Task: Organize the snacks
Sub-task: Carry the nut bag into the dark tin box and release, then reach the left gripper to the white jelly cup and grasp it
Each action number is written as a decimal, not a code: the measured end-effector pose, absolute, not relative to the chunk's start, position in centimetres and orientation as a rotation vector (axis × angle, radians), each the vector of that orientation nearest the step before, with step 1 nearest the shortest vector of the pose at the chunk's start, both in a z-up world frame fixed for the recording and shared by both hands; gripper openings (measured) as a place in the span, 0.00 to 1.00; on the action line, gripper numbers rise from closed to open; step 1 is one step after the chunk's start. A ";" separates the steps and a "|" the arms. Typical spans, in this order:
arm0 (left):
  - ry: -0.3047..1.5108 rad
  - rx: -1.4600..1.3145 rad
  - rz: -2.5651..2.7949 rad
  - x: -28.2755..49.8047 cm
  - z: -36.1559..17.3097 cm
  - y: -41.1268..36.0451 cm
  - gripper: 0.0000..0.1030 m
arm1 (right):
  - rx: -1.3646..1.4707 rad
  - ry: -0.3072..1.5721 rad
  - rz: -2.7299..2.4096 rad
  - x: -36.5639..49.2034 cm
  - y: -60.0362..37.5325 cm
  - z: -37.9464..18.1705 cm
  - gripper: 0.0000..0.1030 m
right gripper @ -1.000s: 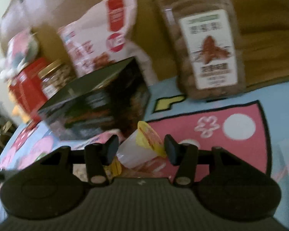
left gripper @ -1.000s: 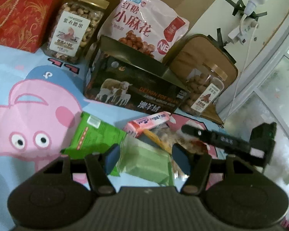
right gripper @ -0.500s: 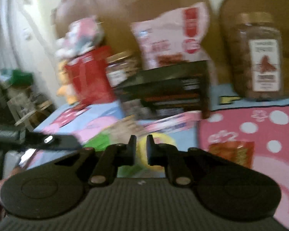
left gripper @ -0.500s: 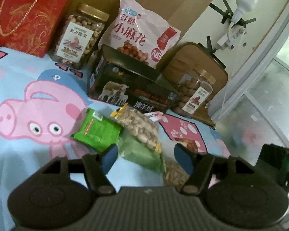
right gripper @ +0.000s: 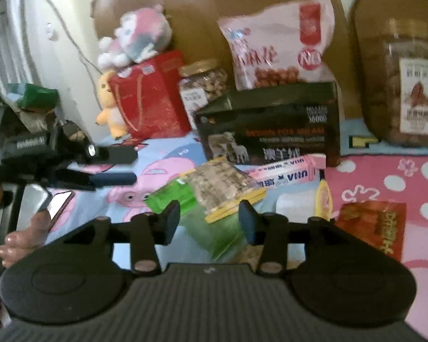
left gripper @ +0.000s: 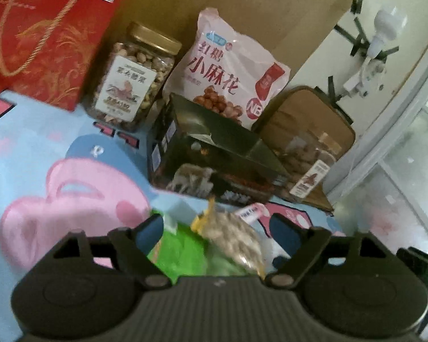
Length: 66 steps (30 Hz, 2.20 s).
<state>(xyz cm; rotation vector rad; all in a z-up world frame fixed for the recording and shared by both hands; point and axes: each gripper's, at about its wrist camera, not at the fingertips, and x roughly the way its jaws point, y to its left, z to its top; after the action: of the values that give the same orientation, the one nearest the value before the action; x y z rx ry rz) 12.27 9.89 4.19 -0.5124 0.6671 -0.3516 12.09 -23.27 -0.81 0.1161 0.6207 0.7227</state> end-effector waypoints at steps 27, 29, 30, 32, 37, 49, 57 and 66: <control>0.564 -0.433 -0.415 20.1 8.9 6.5 0.47 | -0.011 0.404 0.684 17.9 -20.2 4.2 0.23; 0.600 -0.437 -0.397 22.4 7.8 6.2 0.47 | -0.023 0.413 0.646 20.0 -19.7 4.2 0.23; 0.617 -0.437 -0.393 23.3 7.3 5.8 0.47 | -0.038 0.412 0.628 20.8 -19.6 4.2 0.23; 0.635 -0.423 -0.371 24.7 6.3 5.1 0.48 | -0.081 0.410 0.581 22.0 -19.3 3.9 0.25; 0.611 -0.376 -0.385 25.3 6.3 3.4 0.66 | -0.143 0.380 0.402 23.5 -20.4 3.0 0.38; 0.585 -0.438 -0.411 13.7 4.6 6.9 0.66 | 0.236 0.444 0.362 16.8 -30.6 0.8 0.41; 0.672 -0.497 -0.460 11.6 3.2 5.6 0.65 | 0.315 0.574 0.524 13.6 -30.9 -1.2 0.41; 0.707 -0.301 -0.608 16.3 4.0 -1.0 0.65 | 0.198 0.601 0.570 10.8 -28.2 -0.9 0.45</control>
<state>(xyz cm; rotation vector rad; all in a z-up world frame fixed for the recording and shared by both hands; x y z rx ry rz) 16.34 -0.97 4.01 -0.3008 0.7067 -0.6081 10.76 -28.16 -0.94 0.1980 0.6015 0.5699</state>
